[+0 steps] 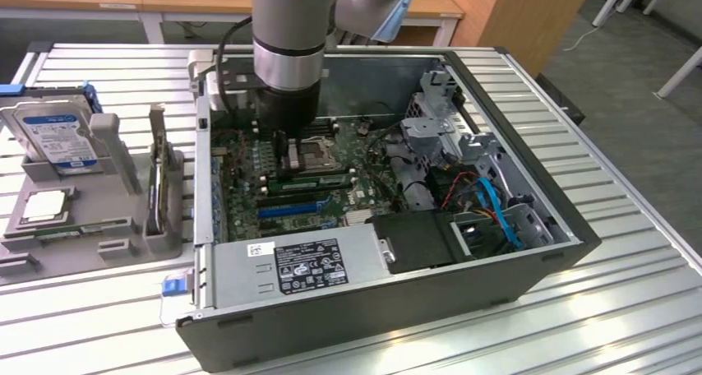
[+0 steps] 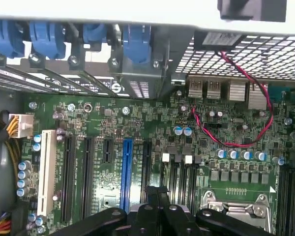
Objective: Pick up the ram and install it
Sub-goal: 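Press down the ram until it locks into place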
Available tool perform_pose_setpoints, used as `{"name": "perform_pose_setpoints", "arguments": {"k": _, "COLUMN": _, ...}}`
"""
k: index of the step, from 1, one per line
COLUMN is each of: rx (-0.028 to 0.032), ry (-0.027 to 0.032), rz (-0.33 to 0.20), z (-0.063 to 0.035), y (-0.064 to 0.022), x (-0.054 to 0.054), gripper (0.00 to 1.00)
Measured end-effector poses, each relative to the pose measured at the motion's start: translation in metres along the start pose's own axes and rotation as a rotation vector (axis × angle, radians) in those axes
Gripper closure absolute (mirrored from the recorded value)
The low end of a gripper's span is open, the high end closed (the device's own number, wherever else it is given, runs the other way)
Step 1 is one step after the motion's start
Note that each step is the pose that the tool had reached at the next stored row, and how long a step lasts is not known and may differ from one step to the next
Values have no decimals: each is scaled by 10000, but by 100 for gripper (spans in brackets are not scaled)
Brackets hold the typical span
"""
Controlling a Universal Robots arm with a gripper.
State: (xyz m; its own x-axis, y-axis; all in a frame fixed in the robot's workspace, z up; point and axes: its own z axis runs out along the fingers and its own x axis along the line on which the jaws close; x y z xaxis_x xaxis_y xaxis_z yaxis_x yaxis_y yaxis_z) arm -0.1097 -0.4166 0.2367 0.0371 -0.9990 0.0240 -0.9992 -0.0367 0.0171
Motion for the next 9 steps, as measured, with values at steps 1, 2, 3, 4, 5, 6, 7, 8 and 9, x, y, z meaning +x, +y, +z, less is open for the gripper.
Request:
{"name": "perform_pose_setpoints", "arguments": {"k": 1, "rx": 11, "ry": 0, "rz": 0, "z": 1, "y": 28, "x": -1, "gripper": 89}}
{"name": "perform_pose_setpoints", "arguments": {"k": 2, "rx": 22, "ry": -1, "rz": 1, "z": 1, "y": 53, "x": -2, "gripper": 89}}
{"name": "perform_pose_setpoints", "arguments": {"k": 3, "rx": 24, "ry": -1, "rz": 2, "z": 1, "y": 62, "x": -3, "gripper": 89}}
{"name": "perform_pose_setpoints", "arguments": {"k": 4, "rx": 24, "ry": -1, "rz": 1, "z": 1, "y": 62, "x": -3, "gripper": 89}}
{"name": "perform_pose_setpoints", "arguments": {"k": 5, "rx": 24, "ry": -1, "rz": 1, "z": 1, "y": 62, "x": -3, "gripper": 89}}
{"name": "perform_pose_setpoints", "arguments": {"k": 6, "rx": 25, "ry": 0, "rz": 1, "z": 3, "y": 62, "x": -3, "gripper": 89}}
{"name": "perform_pose_setpoints", "arguments": {"k": 7, "rx": 25, "ry": 2, "rz": 0, "z": 5, "y": 62, "x": -4, "gripper": 89}}
{"name": "perform_pose_setpoints", "arguments": {"k": 8, "rx": 24, "ry": 2, "rz": 0, "z": 5, "y": 62, "x": -6, "gripper": 89}}
{"name": "perform_pose_setpoints", "arguments": {"k": 9, "rx": 24, "ry": 2, "rz": 2, "z": 5, "y": 62, "x": -14, "gripper": 89}}
